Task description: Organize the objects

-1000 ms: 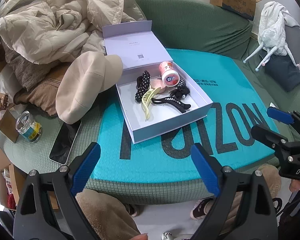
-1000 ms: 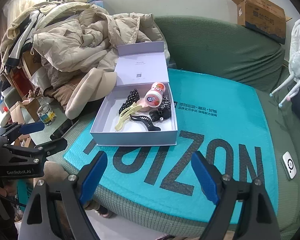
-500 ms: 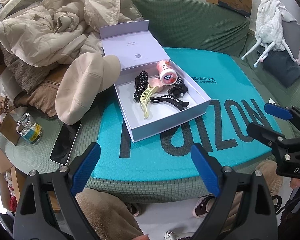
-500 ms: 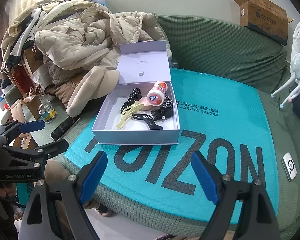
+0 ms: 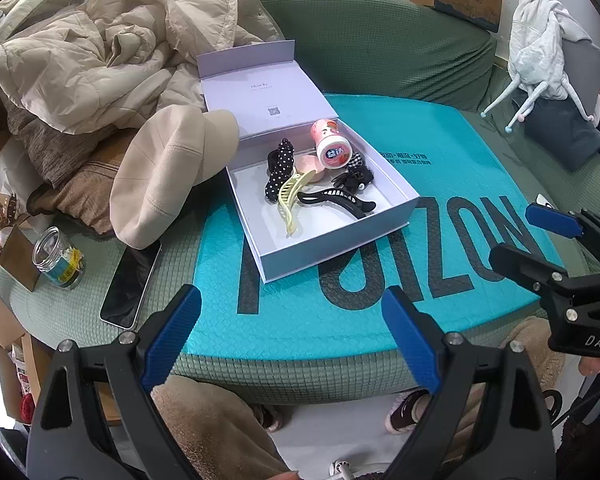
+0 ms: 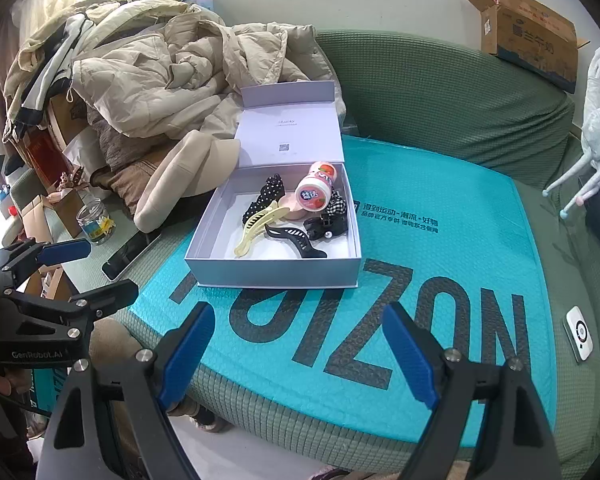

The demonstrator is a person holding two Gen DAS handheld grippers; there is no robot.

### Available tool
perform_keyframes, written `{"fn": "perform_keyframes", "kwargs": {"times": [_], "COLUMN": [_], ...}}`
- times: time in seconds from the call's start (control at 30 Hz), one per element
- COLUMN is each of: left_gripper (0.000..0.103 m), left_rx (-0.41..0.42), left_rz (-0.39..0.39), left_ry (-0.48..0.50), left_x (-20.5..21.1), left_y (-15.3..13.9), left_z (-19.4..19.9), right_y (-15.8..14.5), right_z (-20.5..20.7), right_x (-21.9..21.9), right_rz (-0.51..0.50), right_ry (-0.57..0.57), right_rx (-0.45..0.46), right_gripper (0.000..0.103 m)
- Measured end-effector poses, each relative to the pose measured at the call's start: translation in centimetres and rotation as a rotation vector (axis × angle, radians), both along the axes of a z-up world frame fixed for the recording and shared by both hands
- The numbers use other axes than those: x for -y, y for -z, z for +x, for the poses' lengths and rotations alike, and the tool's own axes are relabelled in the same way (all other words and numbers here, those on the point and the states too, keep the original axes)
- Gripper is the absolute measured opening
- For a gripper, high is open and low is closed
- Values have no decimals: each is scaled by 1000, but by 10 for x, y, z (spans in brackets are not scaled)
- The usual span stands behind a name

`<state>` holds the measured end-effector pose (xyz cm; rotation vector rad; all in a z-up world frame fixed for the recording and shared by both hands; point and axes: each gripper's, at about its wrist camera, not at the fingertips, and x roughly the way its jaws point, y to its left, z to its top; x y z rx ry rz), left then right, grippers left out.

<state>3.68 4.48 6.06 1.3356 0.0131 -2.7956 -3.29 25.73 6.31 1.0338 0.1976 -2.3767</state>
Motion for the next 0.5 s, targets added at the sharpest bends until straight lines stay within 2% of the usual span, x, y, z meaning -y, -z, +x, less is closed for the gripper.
{"fn": "perform_keyframes", "kwargs": {"times": [0.5], "left_gripper": [91], "left_rx": [1], "left_rz": [0], "left_ry": [-1], "left_x": [-1], "left_y": [1], "left_z": [1], "right_y": [1], "right_z": [2], "right_x": [0], "right_rz": [3], "right_ry": [1], "right_rx": [1], "right_gripper": [87]}}
